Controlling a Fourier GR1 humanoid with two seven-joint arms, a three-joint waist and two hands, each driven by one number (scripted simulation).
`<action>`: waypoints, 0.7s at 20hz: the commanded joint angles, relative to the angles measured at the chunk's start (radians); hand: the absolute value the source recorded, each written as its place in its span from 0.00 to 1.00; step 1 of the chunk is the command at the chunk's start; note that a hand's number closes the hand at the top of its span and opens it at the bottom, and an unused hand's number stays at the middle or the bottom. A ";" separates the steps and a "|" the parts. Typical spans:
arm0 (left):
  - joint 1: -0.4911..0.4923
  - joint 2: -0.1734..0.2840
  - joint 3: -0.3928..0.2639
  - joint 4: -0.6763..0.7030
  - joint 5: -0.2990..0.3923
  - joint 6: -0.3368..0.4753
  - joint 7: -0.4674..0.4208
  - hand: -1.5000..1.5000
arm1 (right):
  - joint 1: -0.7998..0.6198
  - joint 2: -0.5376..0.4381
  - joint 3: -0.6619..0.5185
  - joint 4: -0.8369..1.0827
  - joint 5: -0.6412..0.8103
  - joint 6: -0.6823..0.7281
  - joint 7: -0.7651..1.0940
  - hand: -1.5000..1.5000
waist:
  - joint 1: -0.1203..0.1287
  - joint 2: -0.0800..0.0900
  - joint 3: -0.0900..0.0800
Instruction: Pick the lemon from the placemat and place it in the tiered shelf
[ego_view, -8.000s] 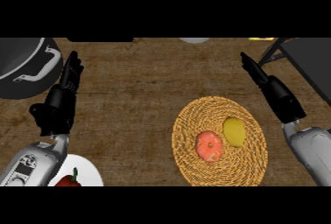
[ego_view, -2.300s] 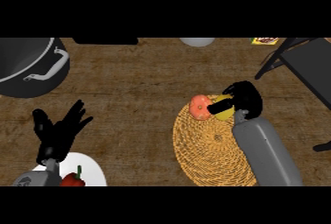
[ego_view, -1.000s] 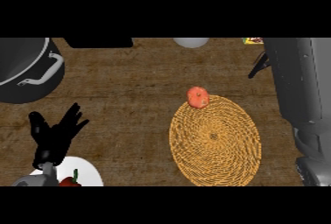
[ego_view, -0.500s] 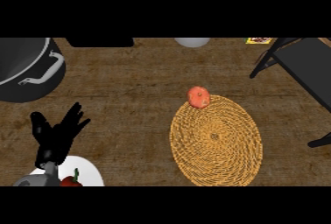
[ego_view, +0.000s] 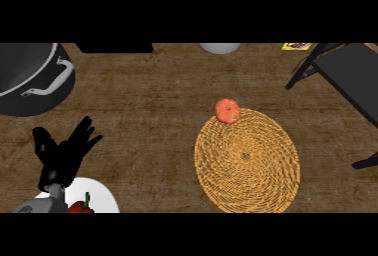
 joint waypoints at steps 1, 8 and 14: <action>0.005 -0.022 -0.012 0.036 -0.008 0.001 0.018 0.50 | 0.058 -0.034 -0.028 0.008 -0.035 0.039 0.001 1.00 | 0.000 0.004 -0.004; 0.004 0.013 0.024 0.038 0.004 -0.040 0.004 0.50 | 0.075 -0.127 -0.053 0.158 -0.054 -0.054 -0.096 1.00 | 0.012 0.009 -0.004; 0.005 -0.009 -0.001 -0.053 -0.018 0.003 0.094 0.50 | 0.062 -0.162 -0.035 0.238 -0.058 -0.112 -0.117 1.00 | 0.015 0.007 -0.003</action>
